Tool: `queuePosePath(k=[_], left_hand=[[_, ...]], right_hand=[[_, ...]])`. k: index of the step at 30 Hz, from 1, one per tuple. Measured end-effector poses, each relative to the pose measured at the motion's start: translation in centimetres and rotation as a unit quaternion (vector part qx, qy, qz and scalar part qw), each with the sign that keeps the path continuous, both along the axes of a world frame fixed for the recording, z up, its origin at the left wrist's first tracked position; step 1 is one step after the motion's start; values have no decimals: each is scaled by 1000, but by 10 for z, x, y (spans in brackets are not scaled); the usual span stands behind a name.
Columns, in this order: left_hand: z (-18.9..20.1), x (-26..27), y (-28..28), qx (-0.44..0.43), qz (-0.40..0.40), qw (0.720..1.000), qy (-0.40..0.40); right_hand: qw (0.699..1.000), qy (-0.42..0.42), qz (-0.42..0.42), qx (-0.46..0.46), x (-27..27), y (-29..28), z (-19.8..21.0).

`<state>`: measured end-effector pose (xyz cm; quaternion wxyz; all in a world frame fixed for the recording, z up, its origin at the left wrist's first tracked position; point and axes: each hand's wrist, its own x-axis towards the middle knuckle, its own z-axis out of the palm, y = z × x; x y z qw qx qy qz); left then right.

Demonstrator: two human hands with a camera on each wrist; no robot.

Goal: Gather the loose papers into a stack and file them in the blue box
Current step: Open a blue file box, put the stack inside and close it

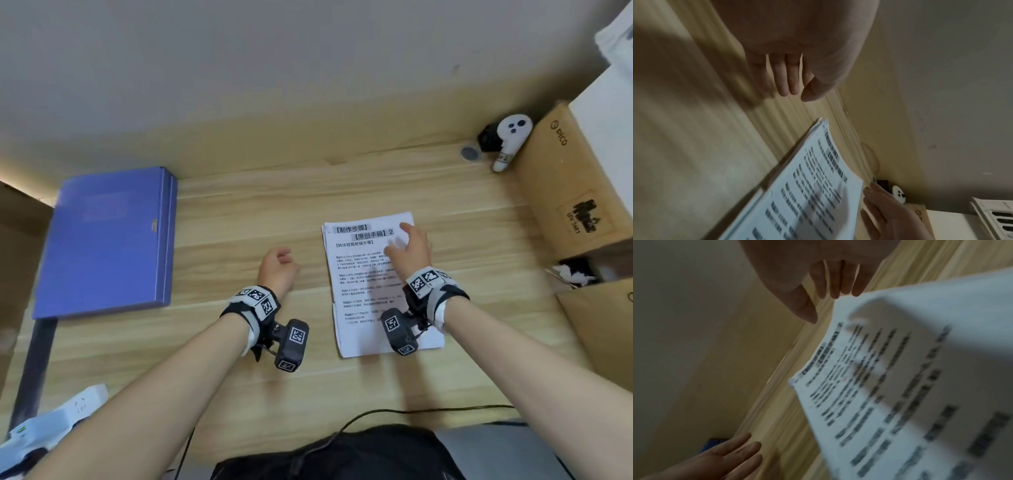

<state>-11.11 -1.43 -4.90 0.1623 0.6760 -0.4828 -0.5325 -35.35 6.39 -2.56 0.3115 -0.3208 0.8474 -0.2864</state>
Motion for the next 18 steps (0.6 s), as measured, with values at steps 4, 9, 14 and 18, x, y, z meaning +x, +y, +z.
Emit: queuePosePath(k=[4,9,14,18], left_hand=[[20,48,-30,-38,18,999,3],[46,126,-72,-90,67,994,10],[53,215,-102,-156,101,982,-16],[49,284,-119,-163,128,977,-50]], right_hand=[[998,-39,10,-46,58,-28,10],[990,-113,33,-79,148,-75,14],[977,-177,61,-98,238,-131,10],[970,-211,90,-84,306,-163,2]])
